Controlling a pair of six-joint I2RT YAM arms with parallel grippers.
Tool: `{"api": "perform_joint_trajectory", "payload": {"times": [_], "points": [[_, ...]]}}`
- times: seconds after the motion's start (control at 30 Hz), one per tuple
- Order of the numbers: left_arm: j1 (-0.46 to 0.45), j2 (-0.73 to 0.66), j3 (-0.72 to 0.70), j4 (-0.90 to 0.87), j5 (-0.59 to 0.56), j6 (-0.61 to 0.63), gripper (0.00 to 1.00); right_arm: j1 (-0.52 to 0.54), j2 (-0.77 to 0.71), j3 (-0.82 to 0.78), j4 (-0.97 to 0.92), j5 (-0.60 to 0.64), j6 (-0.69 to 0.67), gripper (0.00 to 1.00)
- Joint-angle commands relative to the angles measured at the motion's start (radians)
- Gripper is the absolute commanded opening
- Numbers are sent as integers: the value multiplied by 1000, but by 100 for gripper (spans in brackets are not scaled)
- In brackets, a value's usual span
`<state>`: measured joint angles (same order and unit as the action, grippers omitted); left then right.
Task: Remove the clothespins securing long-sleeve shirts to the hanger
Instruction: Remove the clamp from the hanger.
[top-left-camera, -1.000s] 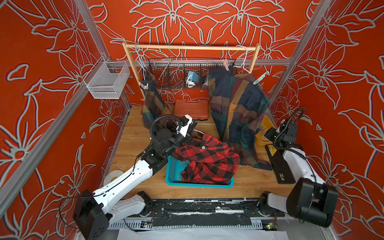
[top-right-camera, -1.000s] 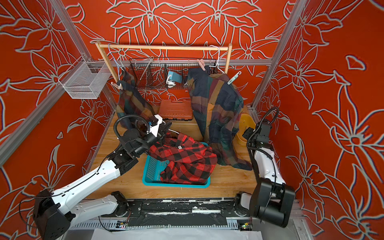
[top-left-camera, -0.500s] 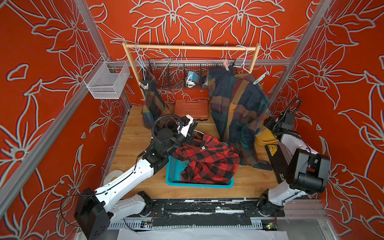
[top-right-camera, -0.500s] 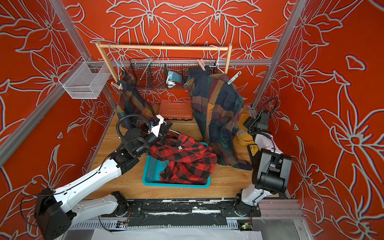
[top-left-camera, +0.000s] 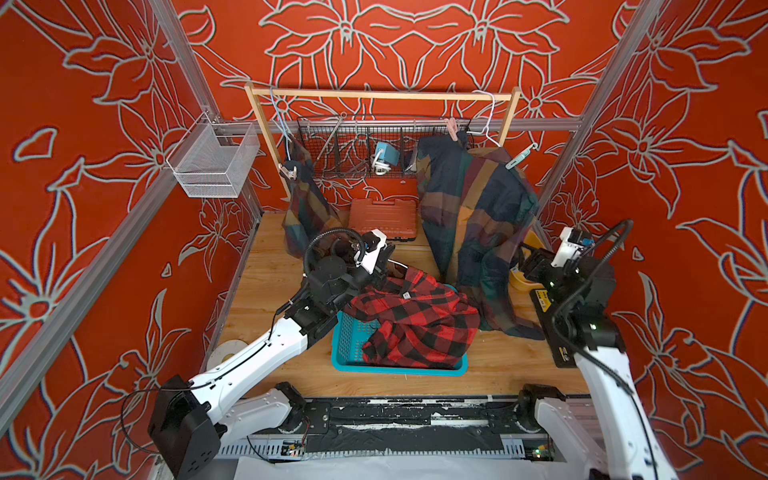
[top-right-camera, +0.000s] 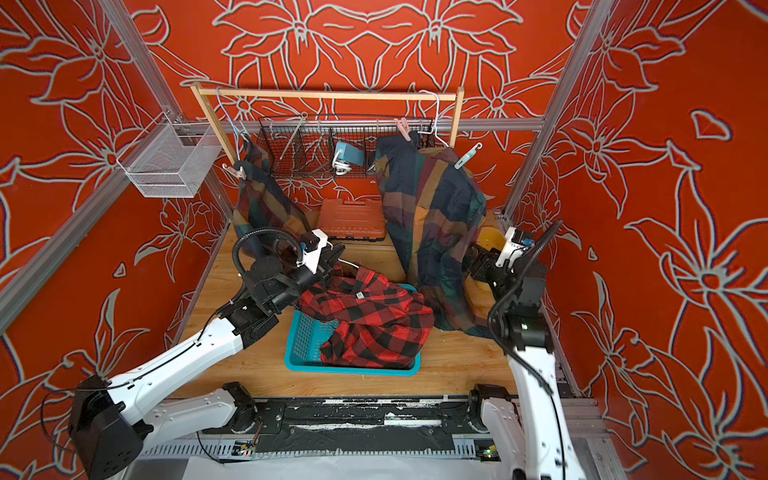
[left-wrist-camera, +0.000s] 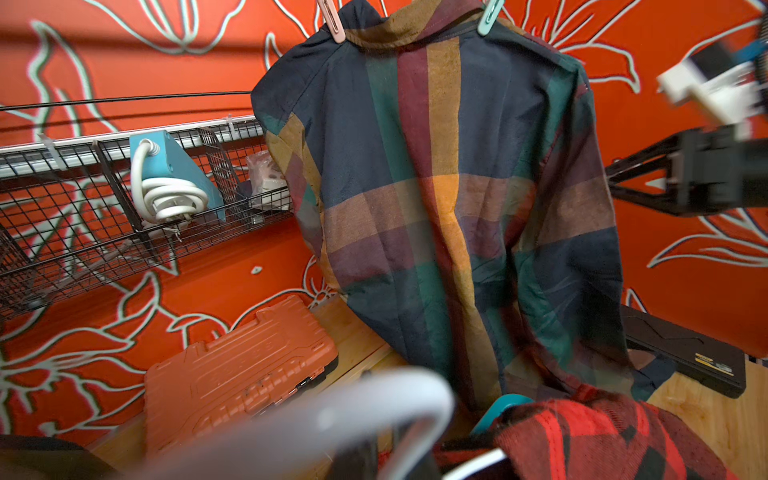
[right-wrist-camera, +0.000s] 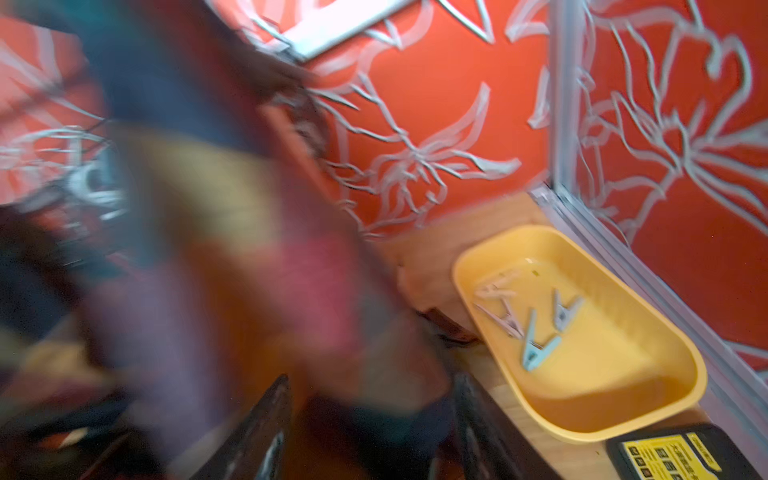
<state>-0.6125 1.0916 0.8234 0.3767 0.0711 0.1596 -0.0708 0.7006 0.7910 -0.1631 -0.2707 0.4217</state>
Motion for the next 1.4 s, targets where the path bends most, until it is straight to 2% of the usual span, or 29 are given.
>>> {"api": "perform_joint_trajectory", "payload": {"times": [0.0, 0.17, 0.3, 0.43, 0.6, 0.73, 0.8, 1.07, 1.37], "points": [[11, 1, 42, 15, 27, 7, 0, 14, -147, -22, -137, -142, -83, 62], [11, 3, 56, -8, 36, 8, 0, 84, -221, 22, -189, -303, -161, 60], [11, 6, 79, -30, 53, 11, 0, 198, -166, 82, -232, -363, -262, 60], [10, 14, 89, -47, 65, 12, 0, 345, -89, 167, -323, -273, -381, 60], [11, 29, 104, -64, 72, 14, 0, 511, 20, 254, -360, -181, -467, 61], [11, 31, 108, -73, 78, 15, 0, 693, 150, 331, -404, -23, -559, 63], [11, 31, 109, -76, 81, 15, 0, 748, 203, 346, -389, 5, -577, 63], [11, 27, 114, -82, 119, 12, 0, 759, 360, 370, -279, -82, -590, 64], [11, 13, 114, -82, 185, 8, 0, 759, 464, 364, -176, -133, -581, 65]]}}
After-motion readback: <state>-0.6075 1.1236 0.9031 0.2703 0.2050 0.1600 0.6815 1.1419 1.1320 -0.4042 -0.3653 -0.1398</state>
